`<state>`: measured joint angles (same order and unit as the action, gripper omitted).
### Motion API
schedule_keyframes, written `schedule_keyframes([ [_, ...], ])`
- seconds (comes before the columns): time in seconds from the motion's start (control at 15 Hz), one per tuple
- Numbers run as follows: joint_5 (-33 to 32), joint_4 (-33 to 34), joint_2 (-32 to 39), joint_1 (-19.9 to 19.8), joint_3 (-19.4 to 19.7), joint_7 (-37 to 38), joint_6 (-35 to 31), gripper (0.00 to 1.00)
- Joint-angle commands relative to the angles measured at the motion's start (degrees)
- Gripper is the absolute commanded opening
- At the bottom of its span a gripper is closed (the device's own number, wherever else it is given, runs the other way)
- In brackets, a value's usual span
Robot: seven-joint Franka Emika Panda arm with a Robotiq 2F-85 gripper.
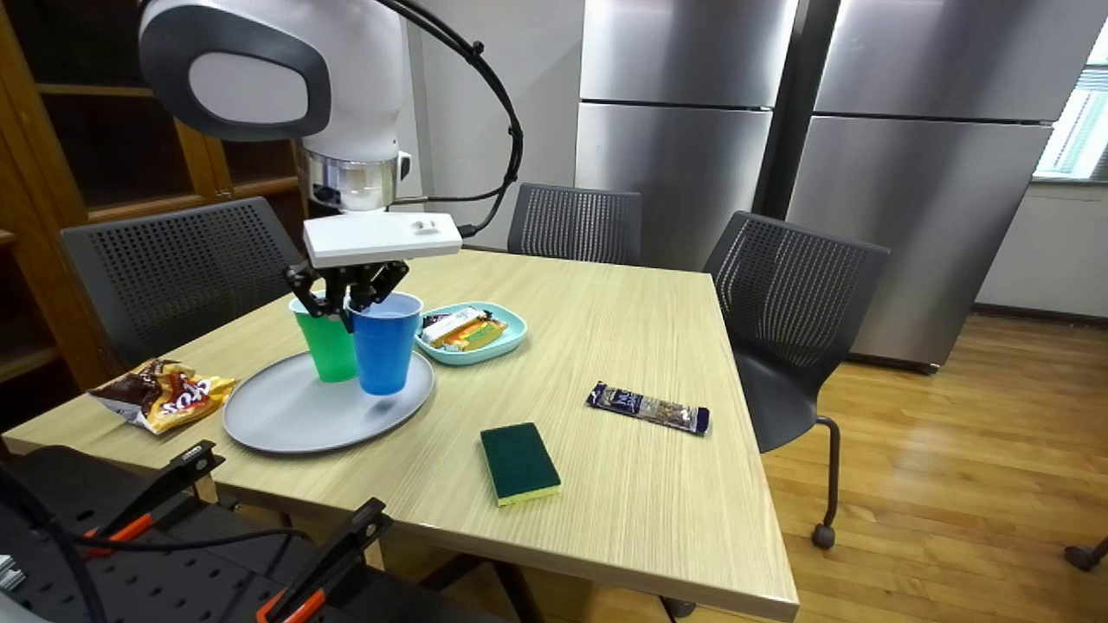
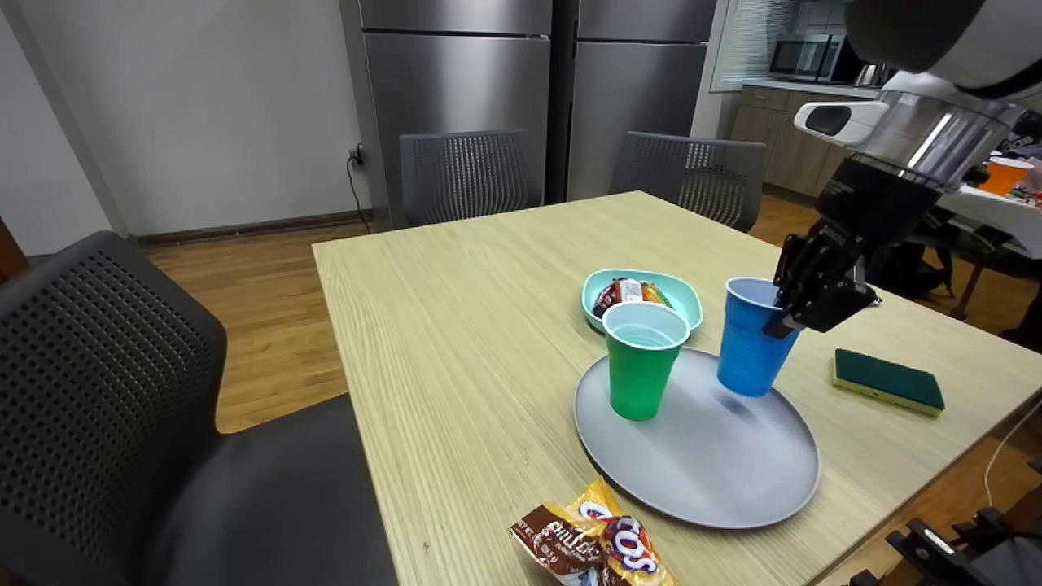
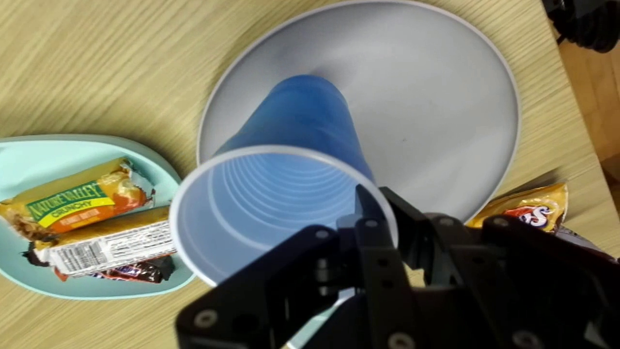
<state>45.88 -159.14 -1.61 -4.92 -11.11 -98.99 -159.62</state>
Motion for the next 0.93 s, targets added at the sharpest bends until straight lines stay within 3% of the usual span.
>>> schedule_keyframes([
  [0.0,4.46,0.00,1.42,1.27,-1.00,-4.56,-1.18,0.02],
  [0.87,13.38,0.01,4.44,3.61,-1.09,-13.35,-3.26,0.02],
])
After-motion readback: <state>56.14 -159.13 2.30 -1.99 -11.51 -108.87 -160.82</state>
